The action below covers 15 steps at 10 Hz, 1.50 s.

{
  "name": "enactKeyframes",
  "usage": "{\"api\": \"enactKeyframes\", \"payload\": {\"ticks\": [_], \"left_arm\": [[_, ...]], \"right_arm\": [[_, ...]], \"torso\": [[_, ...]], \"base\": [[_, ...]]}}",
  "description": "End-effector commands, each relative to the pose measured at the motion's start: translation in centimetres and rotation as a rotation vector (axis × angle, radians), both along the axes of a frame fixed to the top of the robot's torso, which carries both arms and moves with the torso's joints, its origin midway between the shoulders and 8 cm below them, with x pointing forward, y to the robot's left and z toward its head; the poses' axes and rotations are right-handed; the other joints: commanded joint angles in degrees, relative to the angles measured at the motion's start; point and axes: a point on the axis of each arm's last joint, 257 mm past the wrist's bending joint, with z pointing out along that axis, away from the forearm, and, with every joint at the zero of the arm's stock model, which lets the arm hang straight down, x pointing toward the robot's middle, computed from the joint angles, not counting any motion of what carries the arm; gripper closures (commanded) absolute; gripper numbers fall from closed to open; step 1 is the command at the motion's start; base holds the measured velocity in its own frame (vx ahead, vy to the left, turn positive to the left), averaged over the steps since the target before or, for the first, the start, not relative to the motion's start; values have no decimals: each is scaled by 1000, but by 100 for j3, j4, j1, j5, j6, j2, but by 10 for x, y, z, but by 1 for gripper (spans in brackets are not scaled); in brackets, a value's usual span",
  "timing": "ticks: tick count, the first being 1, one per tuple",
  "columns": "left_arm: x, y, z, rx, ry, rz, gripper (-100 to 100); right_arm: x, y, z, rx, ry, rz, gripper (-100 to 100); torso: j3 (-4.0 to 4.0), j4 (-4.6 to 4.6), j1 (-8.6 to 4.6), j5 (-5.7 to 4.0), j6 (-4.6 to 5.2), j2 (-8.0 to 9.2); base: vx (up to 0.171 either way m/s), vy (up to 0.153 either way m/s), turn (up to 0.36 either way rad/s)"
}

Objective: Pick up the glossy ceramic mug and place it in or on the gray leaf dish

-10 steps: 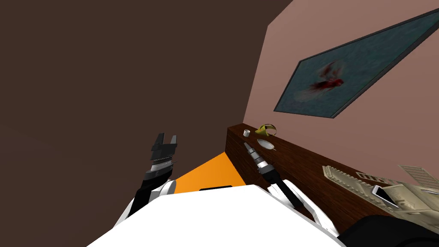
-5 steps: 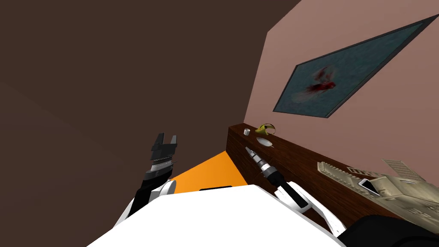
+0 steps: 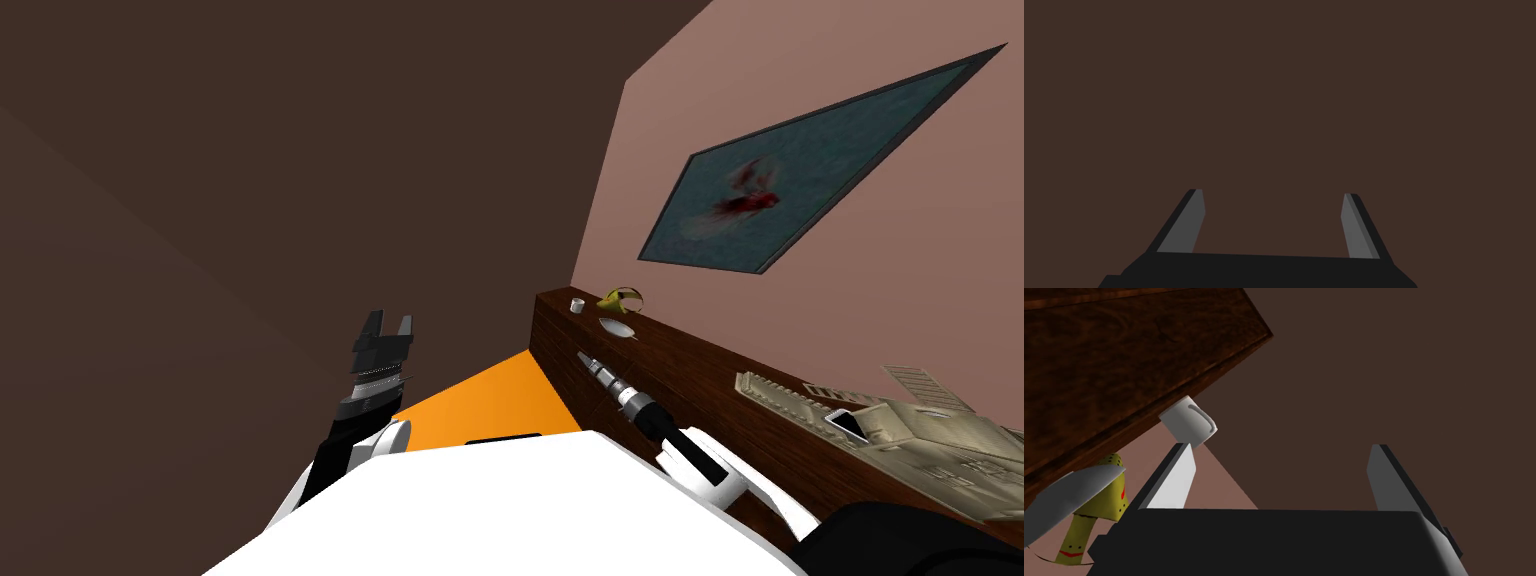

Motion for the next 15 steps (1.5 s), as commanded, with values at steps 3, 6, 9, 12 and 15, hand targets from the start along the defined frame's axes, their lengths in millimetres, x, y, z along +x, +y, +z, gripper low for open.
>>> {"api": "enactKeyframes", "payload": {"ticks": [3,6,9,12,15], "left_arm": [[0,0,0,0,0,0,0],[0,0,0,0,0,0,0],[0,0,0,0,0,0,0],[0,0,0,0,0,0,0],[0,0,0,0,0,0,0]], "right_arm": [[-15,-50,-30,-114,124,-41,-100],[-28,-100,-48,-244,237,-69,-100],[-31,-129,-49,-337,293,-70,-100],[-41,-180,-51,-457,385,-109,-100],[-42,-207,-44,-535,428,-119,-100]], "torso": [[-6,-2,-5,-1,-1,-10],[-13,-5,-8,-2,-3,-21],[-20,-8,-12,-3,-3,-35],[-27,-11,-11,-3,-2,-47],[-34,-13,-15,-4,-4,-60]], "base": [[-46,20,79],[-21,14,129],[13,1,94],[46,1,142],[64,-10,118]]}}
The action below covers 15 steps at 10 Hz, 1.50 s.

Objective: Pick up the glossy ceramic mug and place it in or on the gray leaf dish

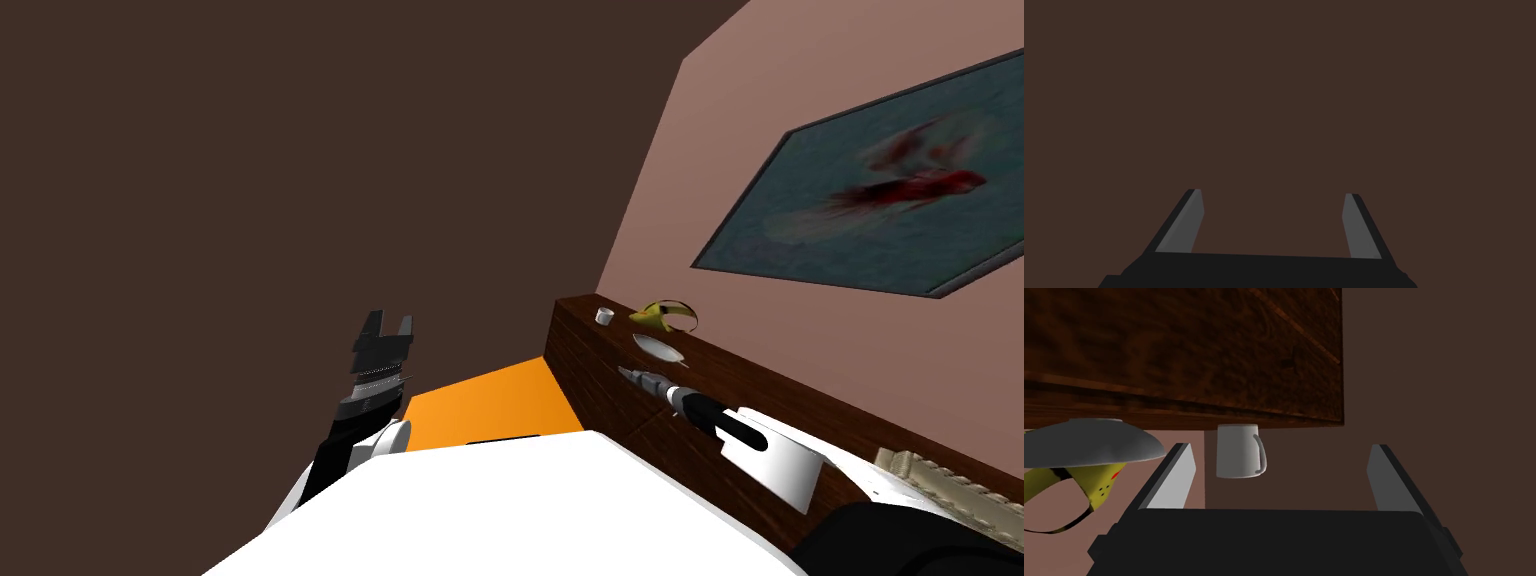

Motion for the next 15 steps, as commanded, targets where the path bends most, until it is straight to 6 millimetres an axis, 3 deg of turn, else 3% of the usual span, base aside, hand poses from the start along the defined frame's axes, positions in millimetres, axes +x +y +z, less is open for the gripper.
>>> {"api": "enactKeyframes", "payload": {"ticks": [1,2,3,4,5,6,8,9,12,14,15], "left_arm": [[0,0,0,0,0,0,0],[0,0,0,0,0,0,0],[0,0,0,0,0,0,0],[0,0,0,0,0,0,0],[0,0,0,0,0,0,0],[0,0,0,0,0,0,0],[0,0,0,0,0,0,0],[0,0,0,0,0,0,0],[0,0,0,0,0,0,0],[0,0,0,0,0,0,0],[0,0,0,0,0,0,0]], "right_arm": [[-6,-27,7,-62,42,-25,-100],[-3,-29,11,-75,45,-15,-100],[-7,-51,16,-126,77,-37,-100],[-5,-52,19,-136,79,-29,-100],[-8,-73,26,-185,108,-50,-100],[-5,-74,29,-194,109,-43,-100],[-7,-110,50,-292,160,-73,-100],[-6,-110,51,-294,161,-71,-100],[-10,-146,74,-395,221,-109,-100],[-19,-158,76,-423,257,-127,-100],[-17,-155,74,-414,245,-121,-100]], "torso": [[0,0,0,0,0,0],[-4,-1,-5,0,-4,-7],[-4,-2,-6,-2,2,-7],[-6,-2,-4,-1,-3,-11],[-4,-2,-3,-2,1,-7],[-7,-3,-9,-2,-3,-13],[-12,-5,-11,-2,-3,-22],[-22,-9,-18,-5,-5,-39],[-18,-7,-13,-4,-3,-31],[-28,-11,-14,-6,0,-47],[-25,-11,-28,-8,1,-42]], "base": [[86,-26,196],[85,-34,89],[94,-22,182],[80,-27,95],[97,-42,168],[92,-46,103],[148,-63,230],[127,-67,109],[137,-70,203],[170,-100,163],[63,-68,36]]}}
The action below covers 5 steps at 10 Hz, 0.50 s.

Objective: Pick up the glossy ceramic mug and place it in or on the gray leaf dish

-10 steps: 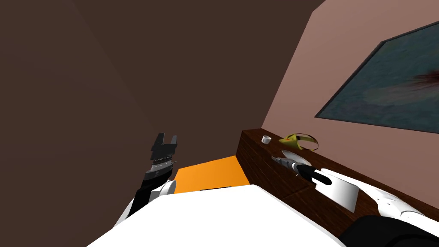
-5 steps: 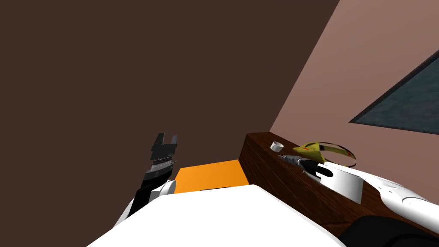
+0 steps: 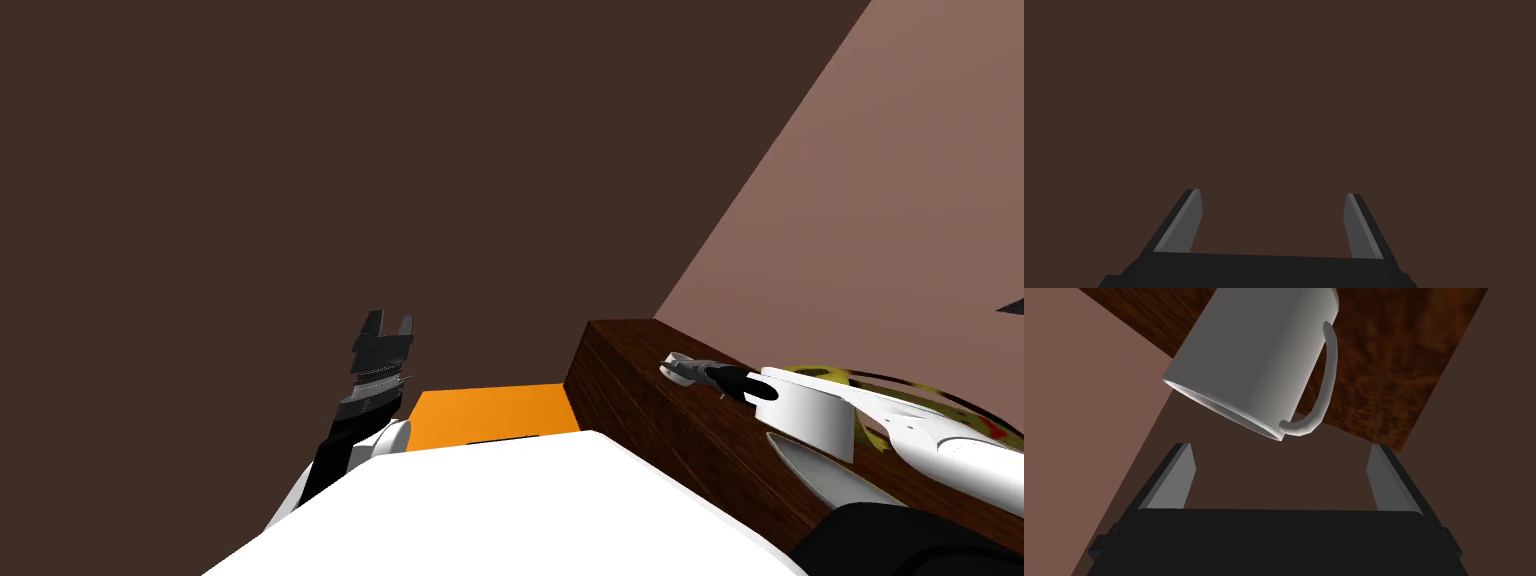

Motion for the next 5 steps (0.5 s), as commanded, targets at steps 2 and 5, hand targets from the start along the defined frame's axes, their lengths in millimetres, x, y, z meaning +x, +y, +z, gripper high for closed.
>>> {"api": "enactKeyframes", "payload": {"ticks": [2,5], "left_arm": [[0,0,0,0,0,0,0],[0,0,0,0,0,0,0]], "right_arm": [[-7,-6,-6,-1,-6,-13,-100],[-8,-6,-7,-1,-6,-15,100]], "torso": [[14,6,19,6,1,22],[18,8,20,6,2,29]], "base": [[23,-26,52],[22,-26,38]]}}
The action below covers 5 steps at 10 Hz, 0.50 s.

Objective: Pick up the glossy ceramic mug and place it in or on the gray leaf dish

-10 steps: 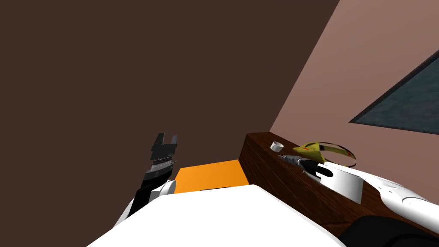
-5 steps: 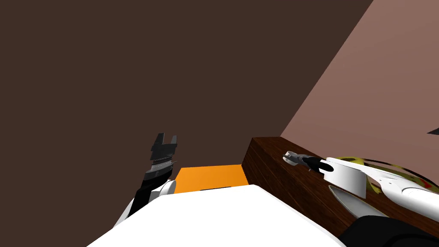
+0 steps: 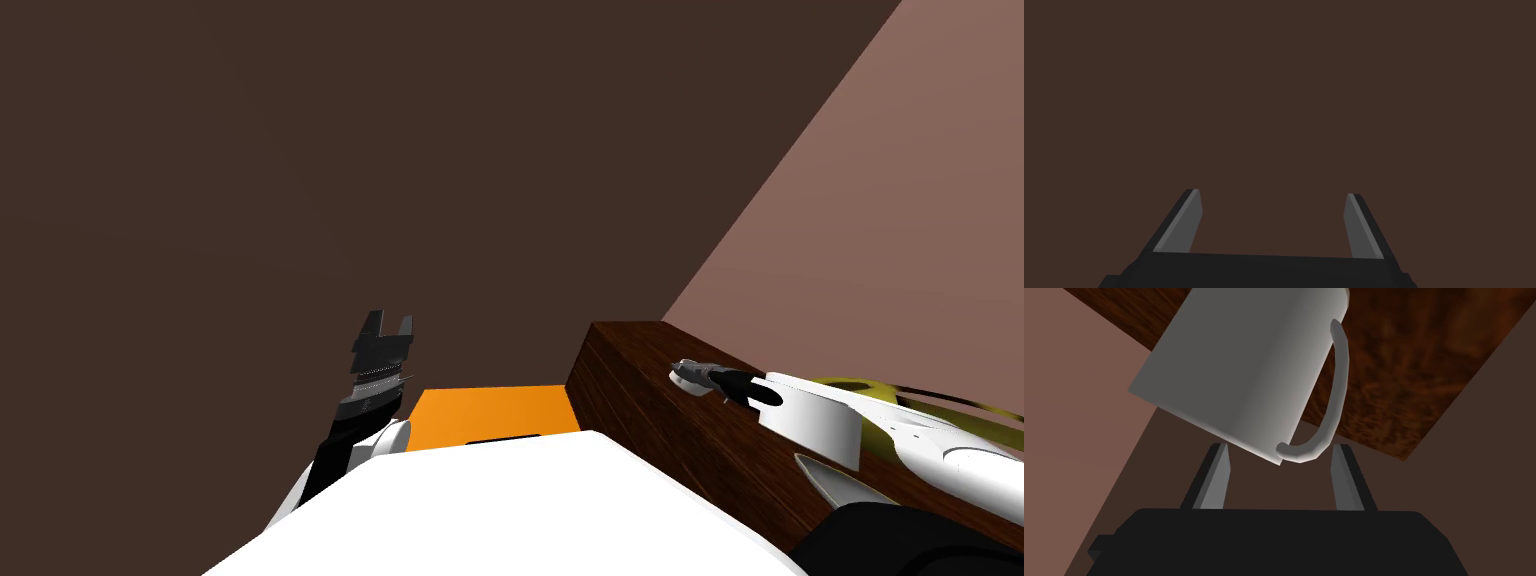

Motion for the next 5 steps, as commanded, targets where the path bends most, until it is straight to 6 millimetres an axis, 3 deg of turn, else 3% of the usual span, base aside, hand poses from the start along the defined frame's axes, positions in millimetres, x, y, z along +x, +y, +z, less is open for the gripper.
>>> {"api": "enactKeyframes", "payload": {"ticks": [1,4,5], "left_arm": [[0,0,0,0,0,0,0],[0,0,0,0,0,0,0],[0,0,0,0,0,0,0]], "right_arm": [[0,0,0,0,0,0,100],[1,0,1,-1,-2,0,100],[1,0,1,-1,-2,-1,0]], "torso": [[0,0,0,0,0,0],[0,-2,-1,-7,-1,3],[0,-3,-1,-8,-1,3]], "base": [[0,0,0],[0,0,0],[0,0,0]]}}
